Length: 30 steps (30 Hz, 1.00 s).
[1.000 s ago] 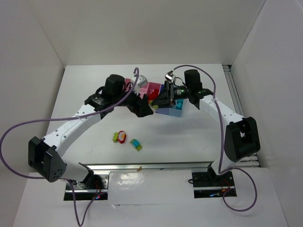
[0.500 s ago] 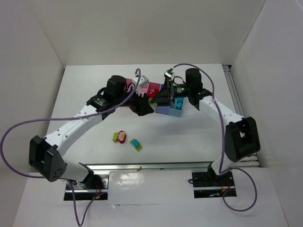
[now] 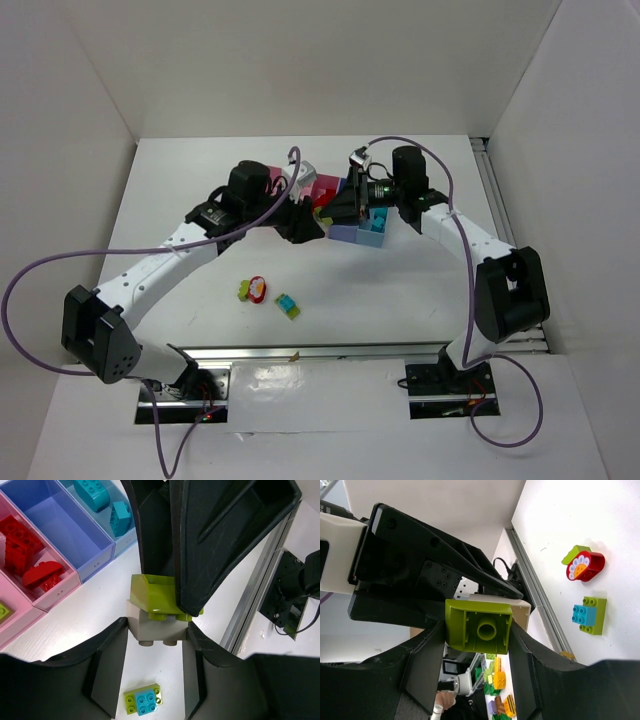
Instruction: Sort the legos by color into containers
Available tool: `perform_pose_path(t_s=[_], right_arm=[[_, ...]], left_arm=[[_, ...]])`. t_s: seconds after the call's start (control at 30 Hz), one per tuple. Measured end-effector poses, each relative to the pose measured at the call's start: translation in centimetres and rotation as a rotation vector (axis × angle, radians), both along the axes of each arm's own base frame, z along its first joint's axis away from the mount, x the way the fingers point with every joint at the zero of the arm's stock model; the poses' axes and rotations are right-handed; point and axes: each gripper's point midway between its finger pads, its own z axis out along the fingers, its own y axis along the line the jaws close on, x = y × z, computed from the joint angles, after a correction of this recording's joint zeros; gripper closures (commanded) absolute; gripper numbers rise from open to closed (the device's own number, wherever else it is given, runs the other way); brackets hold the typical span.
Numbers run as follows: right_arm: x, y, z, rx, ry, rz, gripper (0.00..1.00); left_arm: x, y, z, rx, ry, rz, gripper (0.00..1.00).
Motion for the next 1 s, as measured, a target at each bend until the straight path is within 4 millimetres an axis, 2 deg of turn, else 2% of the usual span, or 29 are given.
perform_pose_path(t_s=[0.17,0.37,0.47,0.57,0.63,0.7,0.83,0.9,1.0], right_arm=[[0.7,-0.9,-0.3,-0.007,0.004,-0.026,0.63],[2.8,-3.2,-1.1,-0.039,-0.016,-0.112,0.63],[3.1,-3.1,-0.9,-0.040,-0.027,-0.117,0.63],[4.0,-2.7,-0.9,-0.048,-0.037,-0.127,0.63],[5.8,-2.2,-1.1,-0.078,-0.054,-0.160,0.63],[8.0,-1.3,-1.3,-0.119,-0.087,-0.200,0.63],[13.2,1.9,-2.3,-0.244,-0.165,-0.298,0.63],[15.8,3.8,-3.1,-0.310,-0.205,-0.349,0.63],[18.8,6.1,-5.5,-0.406,-0.241,-0.399,0.63]], left_arm=[[0.2,-0.1,-0.3,0.001,-0.010,0.009,1.00],[-0.1,2.2,-3.2,0.040,0.061,0.070,1.00],[-0.7,3.3,-4.2,0.049,0.097,0.099,1.00],[-1.0,4.1,-4.2,0.047,0.113,0.132,1.00],[-0.9,5.0,-4.0,0.047,0.118,0.184,1.00],[-0.5,6.8,-3.9,0.047,0.131,0.270,1.00],[0.8,11.9,-4.2,0.048,0.190,0.530,1.00],[1.0,14.2,-4.4,0.060,0.215,0.639,1.00],[0.6,15.9,-4.3,0.065,0.238,0.736,1.00]])
